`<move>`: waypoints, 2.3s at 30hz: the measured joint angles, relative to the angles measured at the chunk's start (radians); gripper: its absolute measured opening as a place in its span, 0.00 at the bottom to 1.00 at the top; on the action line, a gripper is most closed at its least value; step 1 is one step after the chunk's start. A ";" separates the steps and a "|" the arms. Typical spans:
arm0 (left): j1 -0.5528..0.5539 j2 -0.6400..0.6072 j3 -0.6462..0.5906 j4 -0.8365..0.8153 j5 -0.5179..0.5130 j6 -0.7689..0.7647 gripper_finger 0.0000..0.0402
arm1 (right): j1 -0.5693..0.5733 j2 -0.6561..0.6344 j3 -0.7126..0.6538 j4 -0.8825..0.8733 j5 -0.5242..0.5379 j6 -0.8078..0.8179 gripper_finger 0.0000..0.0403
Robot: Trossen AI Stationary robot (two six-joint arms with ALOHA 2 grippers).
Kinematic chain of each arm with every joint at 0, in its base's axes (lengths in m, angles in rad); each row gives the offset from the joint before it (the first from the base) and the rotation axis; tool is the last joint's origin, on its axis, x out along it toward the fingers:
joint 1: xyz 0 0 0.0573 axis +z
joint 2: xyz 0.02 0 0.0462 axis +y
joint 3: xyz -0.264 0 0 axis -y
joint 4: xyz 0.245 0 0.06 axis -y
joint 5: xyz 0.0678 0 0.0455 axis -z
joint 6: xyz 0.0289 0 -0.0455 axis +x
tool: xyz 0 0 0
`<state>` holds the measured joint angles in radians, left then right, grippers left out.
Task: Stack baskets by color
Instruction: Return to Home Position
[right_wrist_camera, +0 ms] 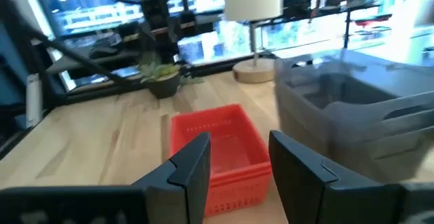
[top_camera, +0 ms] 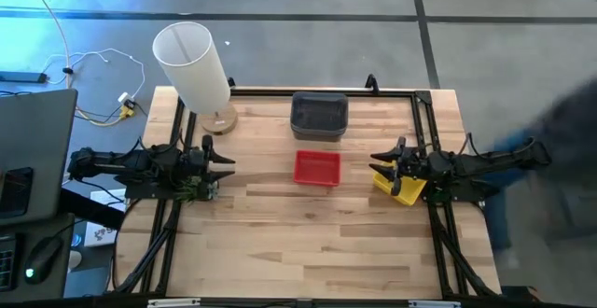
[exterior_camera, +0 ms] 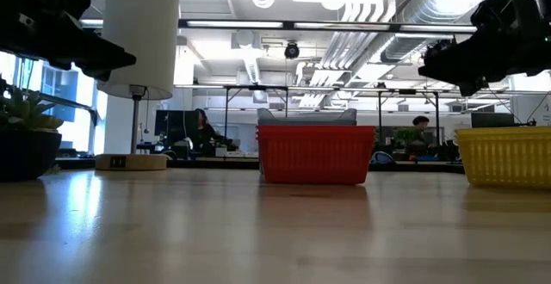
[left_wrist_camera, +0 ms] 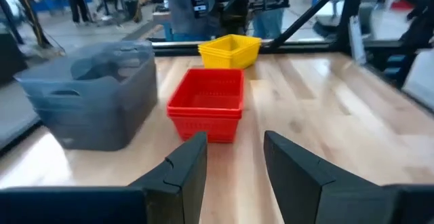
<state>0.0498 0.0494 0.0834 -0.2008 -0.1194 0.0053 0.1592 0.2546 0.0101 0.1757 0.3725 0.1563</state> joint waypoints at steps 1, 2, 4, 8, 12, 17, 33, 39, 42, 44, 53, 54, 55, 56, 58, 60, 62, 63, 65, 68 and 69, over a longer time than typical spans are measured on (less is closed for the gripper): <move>0.000 0.000 0.000 0.000 -0.005 0.023 0.33 | 0.000 -0.004 0.000 0.003 0.013 0.000 0.34; 0.000 0.000 0.000 0.000 -0.005 0.038 0.33 | -0.001 -0.010 0.000 0.003 0.026 0.000 0.34; 0.000 0.000 0.000 0.002 -0.005 0.051 0.33 | -0.003 -0.025 0.000 0.001 0.050 -0.001 0.34; 0.000 0.000 0.000 0.003 -0.005 0.051 0.33 | -0.022 -0.074 0.000 -0.011 0.063 -0.008 0.34; 0.000 0.000 0.000 0.003 -0.005 0.050 0.33 | -0.044 -0.119 0.000 -0.021 0.057 -0.018 0.34; 0.000 0.000 0.000 0.003 -0.005 0.051 0.33 | -0.060 -0.132 0.000 -0.030 0.086 -0.045 0.34; 0.000 0.000 0.000 0.003 -0.006 0.051 0.33 | -0.069 -0.130 0.000 -0.105 0.086 -0.094 0.34; 0.000 0.000 0.001 0.003 -0.007 0.051 0.33 | -0.069 -0.130 0.000 -0.105 0.086 -0.081 0.34; 0.000 0.000 0.001 0.003 -0.007 0.051 0.33 | -0.069 -0.130 0.000 -0.105 0.085 -0.080 0.34; 0.000 0.000 0.001 0.003 -0.007 0.051 0.33 | -0.069 -0.130 0.000 -0.105 0.084 -0.078 0.34; 0.000 0.000 0.001 0.003 -0.007 0.051 0.33 | -0.069 -0.130 0.000 -0.105 0.082 -0.078 0.34; 0.000 0.000 0.001 0.003 -0.007 0.051 0.33 | -0.069 -0.130 0.000 -0.105 0.083 -0.078 0.34; 0.000 0.000 0.001 0.003 -0.007 0.051 0.33 | -0.069 -0.130 0.000 -0.105 0.083 -0.078 0.34; 0.000 0.000 0.001 0.003 -0.007 0.051 0.33 | -0.069 -0.130 0.000 -0.105 0.083 -0.078 0.34; 0.000 0.000 0.001 0.003 -0.007 0.051 0.33 | -0.069 -0.130 0.000 -0.105 0.083 -0.078 0.34; 0.000 0.000 0.001 0.003 -0.007 0.051 0.33 | -0.069 -0.130 0.000 -0.105 0.083 -0.078 0.34; 0.000 0.000 0.001 0.003 -0.007 0.051 0.33 | -0.069 -0.130 0.000 -0.105 0.083 -0.078 0.34; 0.000 0.000 0.001 0.003 -0.007 0.051 0.33 | -0.069 -0.130 0.000 -0.105 0.083 -0.078 0.34; 0.000 0.000 0.001 0.003 -0.007 0.051 0.33 | -0.069 -0.130 0.000 -0.105 0.083 -0.078 0.34; 0.000 0.000 0.001 0.003 -0.007 0.051 0.33 | -0.069 -0.130 0.000 -0.104 0.083 -0.078 0.34; 0.000 0.000 0.001 0.003 -0.007 0.051 0.33 | -0.069 -0.130 0.000 -0.105 0.083 -0.078 0.34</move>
<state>0.0498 0.0494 0.0845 -0.1978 -0.1265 0.0559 0.0902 0.1246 0.0097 0.0711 0.4557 0.0780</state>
